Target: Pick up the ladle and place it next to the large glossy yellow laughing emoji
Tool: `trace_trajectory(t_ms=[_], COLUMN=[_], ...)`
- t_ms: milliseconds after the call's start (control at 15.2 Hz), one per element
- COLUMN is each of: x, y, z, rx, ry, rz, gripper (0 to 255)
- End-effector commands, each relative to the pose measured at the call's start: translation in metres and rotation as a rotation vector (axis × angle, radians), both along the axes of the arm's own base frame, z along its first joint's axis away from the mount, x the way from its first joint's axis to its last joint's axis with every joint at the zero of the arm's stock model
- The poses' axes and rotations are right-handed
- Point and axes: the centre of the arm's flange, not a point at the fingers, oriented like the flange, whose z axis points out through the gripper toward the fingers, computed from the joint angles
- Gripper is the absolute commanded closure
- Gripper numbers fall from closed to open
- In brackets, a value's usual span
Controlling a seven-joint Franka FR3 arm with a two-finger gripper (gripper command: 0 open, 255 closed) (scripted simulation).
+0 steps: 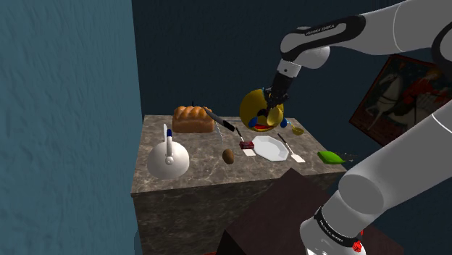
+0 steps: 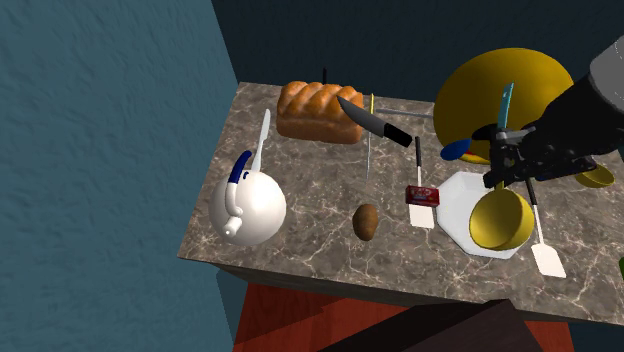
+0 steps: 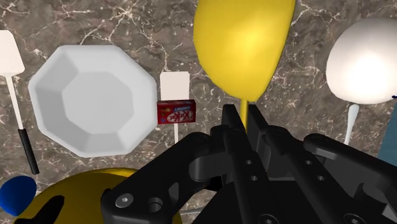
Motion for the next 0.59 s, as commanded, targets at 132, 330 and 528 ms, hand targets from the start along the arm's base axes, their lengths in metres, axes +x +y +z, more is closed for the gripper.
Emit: trace_trajectory(t_ms=[132, 330, 528], x=[0.0, 0.0, 0.0], y=[0.002, 0.002, 0.002], z=[-0.021, -0.037, -0.053], rx=[0.0, 0.0, 0.0], ry=[0.0, 0.0, 0.0], rz=[0.0, 0.0, 0.0], gripper=[255, 255, 255])
